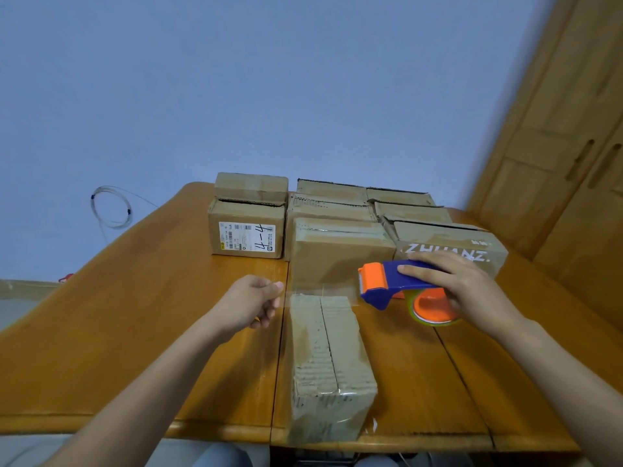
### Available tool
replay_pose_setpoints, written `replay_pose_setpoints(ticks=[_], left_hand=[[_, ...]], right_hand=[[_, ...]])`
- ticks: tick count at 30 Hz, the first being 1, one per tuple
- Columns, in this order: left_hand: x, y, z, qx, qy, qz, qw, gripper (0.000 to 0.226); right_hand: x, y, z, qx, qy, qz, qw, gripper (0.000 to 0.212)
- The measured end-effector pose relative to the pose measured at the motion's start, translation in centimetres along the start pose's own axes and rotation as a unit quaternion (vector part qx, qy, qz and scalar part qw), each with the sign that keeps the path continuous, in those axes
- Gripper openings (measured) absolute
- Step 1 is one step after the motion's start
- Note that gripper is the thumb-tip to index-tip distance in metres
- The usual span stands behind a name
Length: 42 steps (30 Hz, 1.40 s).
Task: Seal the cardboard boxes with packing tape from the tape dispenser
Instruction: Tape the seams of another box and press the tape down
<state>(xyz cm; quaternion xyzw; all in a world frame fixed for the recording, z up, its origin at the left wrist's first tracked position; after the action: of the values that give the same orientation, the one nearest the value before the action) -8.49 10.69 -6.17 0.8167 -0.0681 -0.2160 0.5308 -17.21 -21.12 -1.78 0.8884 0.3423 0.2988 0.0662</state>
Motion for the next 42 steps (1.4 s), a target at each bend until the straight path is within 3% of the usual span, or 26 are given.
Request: replay_pose_setpoints(ticks=[6, 15, 19, 27, 29, 32, 34, 39, 42], left_hand=[[0.5, -0.9, 0.4, -0.019, 0.01, -0.008, 1.0, 0.038], [0.9, -3.2, 2.4, -0.114, 0.003, -0.038, 0.993, 0.038], [1.1, -3.8, 3.7, -0.142, 0.038, -0.022, 0.989, 0.039], [1.6, -4.0, 4.3, -0.05, 0.168, -0.007, 0.984, 0.051], [1.6, -4.4, 4.5, -0.066, 0.146, -0.05, 0.986, 0.053], [1.2, -5.9, 5.1, -0.149, 0.05, -0.142, 0.977, 0.048], [1.0, -6.5, 5.3, -0.165, 0.024, -0.156, 0.974, 0.042], [0.0, -5.6, 4.4, -0.198, 0.081, -0.062, 0.975, 0.033], [-2.0, -3.7, 3.7, -0.146, 0.14, -0.007, 0.979, 0.026]], right_hand=[[-0.2, -0.8, 1.1, 0.002, -0.003, 0.002, 1.0, 0.087], [-2.6, -2.4, 4.7, 0.084, 0.018, 0.09, 0.992, 0.089], [-2.8, -2.9, 5.1, 0.086, 0.033, 0.098, 0.991, 0.076], [-2.8, -3.4, 5.1, 0.068, 0.039, 0.123, 0.989, 0.093], [-2.7, -3.5, 5.0, 0.062, 0.039, 0.127, 0.989, 0.095], [-2.6, -3.7, 4.9, 0.062, 0.04, 0.133, 0.988, 0.095], [-2.7, -3.9, 4.9, 0.061, 0.042, 0.141, 0.987, 0.096], [-3.2, -4.7, 4.8, 0.045, 0.039, 0.157, 0.986, 0.1], [-3.5, -5.4, 4.8, 0.02, 0.039, 0.17, 0.985, 0.104]])
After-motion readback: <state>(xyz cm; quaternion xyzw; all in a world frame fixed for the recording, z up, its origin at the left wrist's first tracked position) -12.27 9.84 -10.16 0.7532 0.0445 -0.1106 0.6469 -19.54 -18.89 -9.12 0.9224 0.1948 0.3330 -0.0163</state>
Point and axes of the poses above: each hand's wrist, its own x-axis towards the middle knuckle, its own z-axis out of the palm, y = z × x, the point moved 4 cm from there along x, towards the middle knuckle, and after that the axes turned 14 degrees about -z, right-handed, at the moved point
